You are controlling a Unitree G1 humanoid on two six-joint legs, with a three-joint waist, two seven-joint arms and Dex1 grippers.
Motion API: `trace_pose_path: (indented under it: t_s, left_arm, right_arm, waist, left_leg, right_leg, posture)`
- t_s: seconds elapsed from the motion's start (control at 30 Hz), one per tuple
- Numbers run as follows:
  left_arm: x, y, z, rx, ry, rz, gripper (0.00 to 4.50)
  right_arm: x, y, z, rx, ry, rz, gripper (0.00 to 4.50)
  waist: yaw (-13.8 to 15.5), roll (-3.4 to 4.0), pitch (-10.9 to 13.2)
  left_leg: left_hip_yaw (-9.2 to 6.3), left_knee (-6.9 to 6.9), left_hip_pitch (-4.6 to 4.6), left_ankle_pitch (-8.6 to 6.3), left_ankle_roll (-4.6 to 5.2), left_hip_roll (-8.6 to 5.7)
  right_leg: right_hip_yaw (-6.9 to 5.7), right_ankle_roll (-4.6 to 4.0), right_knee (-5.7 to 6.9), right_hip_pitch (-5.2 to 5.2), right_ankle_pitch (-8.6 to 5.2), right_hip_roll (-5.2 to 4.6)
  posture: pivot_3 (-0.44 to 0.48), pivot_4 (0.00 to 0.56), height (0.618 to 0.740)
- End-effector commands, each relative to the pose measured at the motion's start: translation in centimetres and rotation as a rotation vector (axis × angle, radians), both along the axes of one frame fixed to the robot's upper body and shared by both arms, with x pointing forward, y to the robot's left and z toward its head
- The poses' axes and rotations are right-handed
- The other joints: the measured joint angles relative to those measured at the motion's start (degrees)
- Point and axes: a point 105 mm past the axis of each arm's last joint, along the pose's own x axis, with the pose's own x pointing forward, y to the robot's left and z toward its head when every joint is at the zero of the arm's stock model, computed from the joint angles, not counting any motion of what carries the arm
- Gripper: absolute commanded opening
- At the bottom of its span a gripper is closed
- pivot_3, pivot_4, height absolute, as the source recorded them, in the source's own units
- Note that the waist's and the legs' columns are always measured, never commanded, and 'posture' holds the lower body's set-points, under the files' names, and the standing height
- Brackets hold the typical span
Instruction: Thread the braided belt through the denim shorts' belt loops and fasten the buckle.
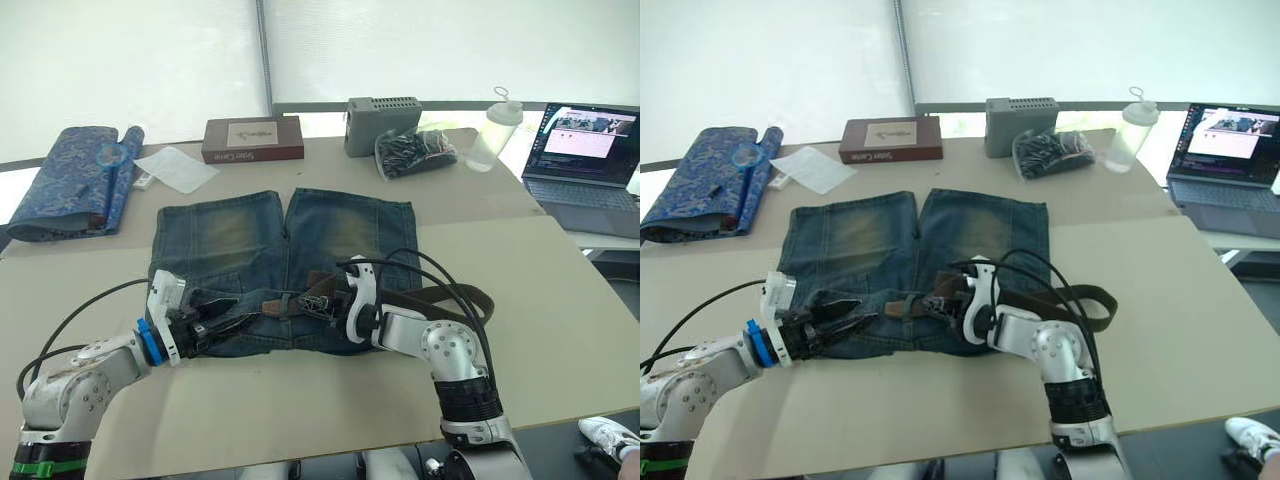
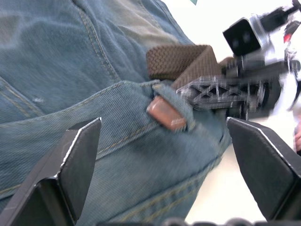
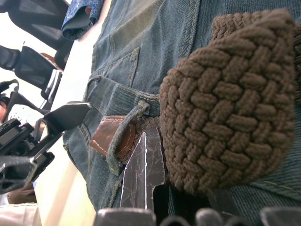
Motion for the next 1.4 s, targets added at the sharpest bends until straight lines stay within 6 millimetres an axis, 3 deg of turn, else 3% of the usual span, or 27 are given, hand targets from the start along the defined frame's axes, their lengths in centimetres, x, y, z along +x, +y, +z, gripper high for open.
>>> trace_pose_path:
  t_s: [0.03,0.13,0.37,0.53,0.63,0.8,0.87,1.0,1.07,1.17,1.27,1.37,1.4]
  left_arm:
    - [-0.4,-1.3,0.7,-0.125,0.119,-0.016,4.09]
    - [-0.7,-2.3,0.4,-0.208,0.222,-0.018,3.29]
    - [-0.5,-2.2,-0.2,-0.27,0.338,0.061,3.29]
    - [0.4,-2.2,0.5,-0.355,0.347,0.102,3.29]
    - [0.4,-2.6,0.6,-0.377,0.36,0.101,2.45]
    - [0.3,-2.6,0.1,-0.363,0.379,0.114,0.06]
    - [0.4,-2.7,0.0,-0.364,0.382,0.116,0.02]
    - [0.8,-2.8,0.1,-0.372,0.377,0.131,0.0]
    - [1.0,-2.5,0.4,-0.381,0.365,0.143,0.0]
    - [1.7,-1.9,1.3,-0.416,0.341,0.173,0.0]
    - [2.0,-1.6,1.7,-0.42,0.33,0.179,0.0]
    - [2.2,-1.7,2.0,-0.426,0.324,0.179,0.0]
    - [2.2,-1.8,2.1,-0.425,0.323,0.176,0.0]
  right_arm:
    - [-0.5,0.9,0.2,0.045,0.016,0.037,0.0]
    - [-0.5,0.8,0.4,0.047,-0.005,0.041,0.0]
    - [-0.8,0.8,0.6,0.055,-0.022,0.052,0.0]
    - [-1.0,0.9,0.6,0.054,-0.024,0.06,0.0]
    - [-1.1,0.8,0.6,0.05,-0.026,0.063,0.0]
    - [-1.0,0.6,0.7,0.049,-0.037,0.066,0.0]
    - [-1.1,0.6,0.9,0.043,-0.052,0.073,0.0]
    - [-1.6,-0.1,1.5,0.013,-0.108,0.105,1.41]
    - [-2.5,-1.6,1.5,-0.104,-0.198,0.145,2.04]
    - [-3.9,-3.8,2.0,-0.237,-0.333,0.219,2.04]
    - [-4.2,-4.6,2.3,-0.276,-0.379,0.237,1.16]
    - [-3.5,-4.5,1.3,-0.334,-0.379,0.217,0.07]
    - [-3.1,-4.3,0.9,-0.351,-0.379,0.207,0.03]
  waist:
    - [-0.18,-0.04,-0.02]
    - [-0.25,-0.04,-0.03]
    - [-0.09,-0.11,-0.08]
    - [0.04,-0.12,-0.08]
    - [0.06,-0.12,-0.09]
    - [0.09,-0.12,-0.09]
    - [0.13,-0.12,-0.09]
    - [0.21,-0.12,-0.09]
    - [0.49,-0.12,-0.08]
    - [1.6,-0.12,-0.08]
    - [1.68,-0.14,-0.09]
    - [1.68,-0.15,-0.09]
    - [1.68,-0.15,-0.09]
  left_leg:
    - [0.0,0.0,0.0,0.0,-0.01,0.01]
    - [0.0,0.0,0.0,-0.02,-0.04,0.01]
    - [-0.01,0.05,0.01,-0.02,-0.1,0.0]
    - [-0.01,0.04,0.01,-0.03,-0.16,0.0]
    - [-0.01,0.05,0.0,-0.03,-0.17,-0.01]
    - [0.0,0.05,0.0,-0.03,-0.18,-0.01]
    - [0.01,0.05,-0.01,-0.03,-0.19,-0.02]
    - [0.02,0.05,-0.01,-0.03,-0.19,-0.03]
    - [0.02,0.06,-0.03,-0.03,-0.19,-0.03]
    - [0.01,0.26,-0.1,-0.06,-0.13,-0.11]
    - [0.01,0.46,-0.1,-0.09,-0.1,-0.1]
    - [0.01,0.5,-0.07,-0.06,-0.15,-0.01]
    - [0.0,0.5,-0.05,-0.06,-0.16,0.0]
  right_leg:
    - [0.0,0.0,0.0,-0.01,0.0,0.01]
    - [0.02,0.0,0.08,-0.03,0.0,0.01]
    - [0.05,-0.01,0.03,-0.03,0.0,-0.01]
    - [0.08,-0.02,0.01,-0.05,-0.01,-0.01]
    - [0.08,-0.03,-0.01,-0.04,0.0,-0.01]
    - [0.1,-0.06,-0.01,-0.06,-0.02,-0.01]
    - [0.1,-0.06,-0.02,-0.05,-0.02,-0.01]
    - [0.11,-0.07,-0.02,-0.05,-0.03,-0.02]
    - [0.1,-0.07,-0.03,-0.06,-0.03,-0.02]
    - [0.05,-0.07,-0.07,-0.04,-0.03,-0.08]
    - [0.03,-0.07,-0.11,0.08,-0.03,-0.07]
    - [0.04,-0.14,-0.06,0.11,-0.07,-0.01]
    - [0.04,-0.15,-0.03,0.11,-0.07,-0.01]
  posture:
    - [0.0,0.15,0.74]
    - [0.0,0.15,0.74]
    - [0.0,0.15,0.74]
    - [0.0,0.15,0.74]
    - [0.0,0.15,0.74]
    - [0.0,0.15,0.74]
    - [0.0,0.15,0.74]
    - [0.0,0.15,0.74]
    - [0.0,0.15,0.74]
    - [0.0,0.15,0.74]
    - [0.0,0.15,0.74]
    - [0.0,0.15,0.74]
    - [0.0,0.15,0.74]
